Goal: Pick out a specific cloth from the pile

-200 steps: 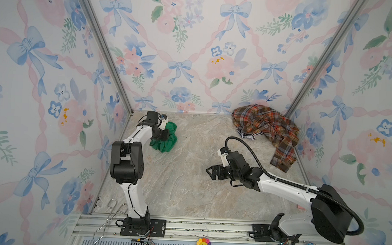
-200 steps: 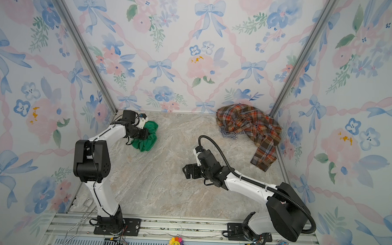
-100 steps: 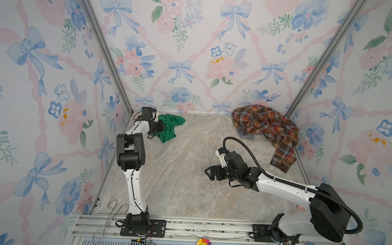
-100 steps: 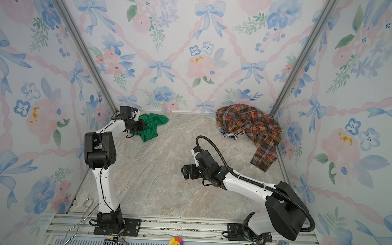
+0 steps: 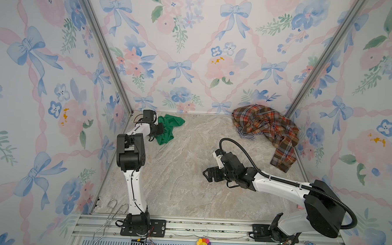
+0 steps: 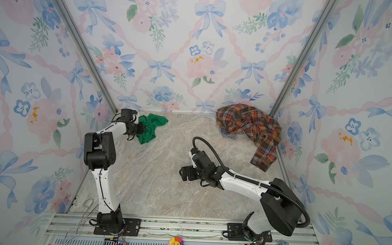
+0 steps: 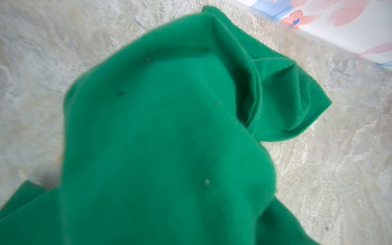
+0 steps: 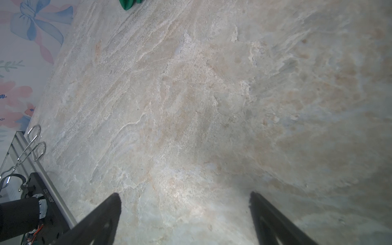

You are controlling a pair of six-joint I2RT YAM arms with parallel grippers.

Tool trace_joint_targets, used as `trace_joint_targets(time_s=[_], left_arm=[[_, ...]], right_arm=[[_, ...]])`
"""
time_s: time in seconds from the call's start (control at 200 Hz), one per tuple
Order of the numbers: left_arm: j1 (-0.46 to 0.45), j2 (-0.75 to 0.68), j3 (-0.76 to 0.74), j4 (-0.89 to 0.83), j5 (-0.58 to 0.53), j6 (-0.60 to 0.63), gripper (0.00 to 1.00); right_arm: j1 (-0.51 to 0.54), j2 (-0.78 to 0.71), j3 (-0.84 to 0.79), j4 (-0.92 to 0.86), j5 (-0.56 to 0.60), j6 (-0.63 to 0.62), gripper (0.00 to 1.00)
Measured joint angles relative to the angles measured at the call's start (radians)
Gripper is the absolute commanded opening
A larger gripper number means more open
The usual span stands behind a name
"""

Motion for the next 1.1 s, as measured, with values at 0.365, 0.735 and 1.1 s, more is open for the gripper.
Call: trace_joint_targets(time_s=[0.365,0.735,1.1], left_arm=[[-0.016,-0.083,-0.002,-0.037,-0.067,0.074,0.89],[-0.029,-0.247,-0.002,-0.044,-0.108,0.075,0.98],[-0.038,-0.285,-0.100,-0.040,-0.098,0.076,0.98]], right_arm=[[0.000,-0.011,0.000,-0.002,0.011,0.004,0.97],[0.005,-0.012,0.000,0.002,0.010,0.007,0.97],[0.004,-0.077,-0.004,-0.009,0.032,0.002,0.97]])
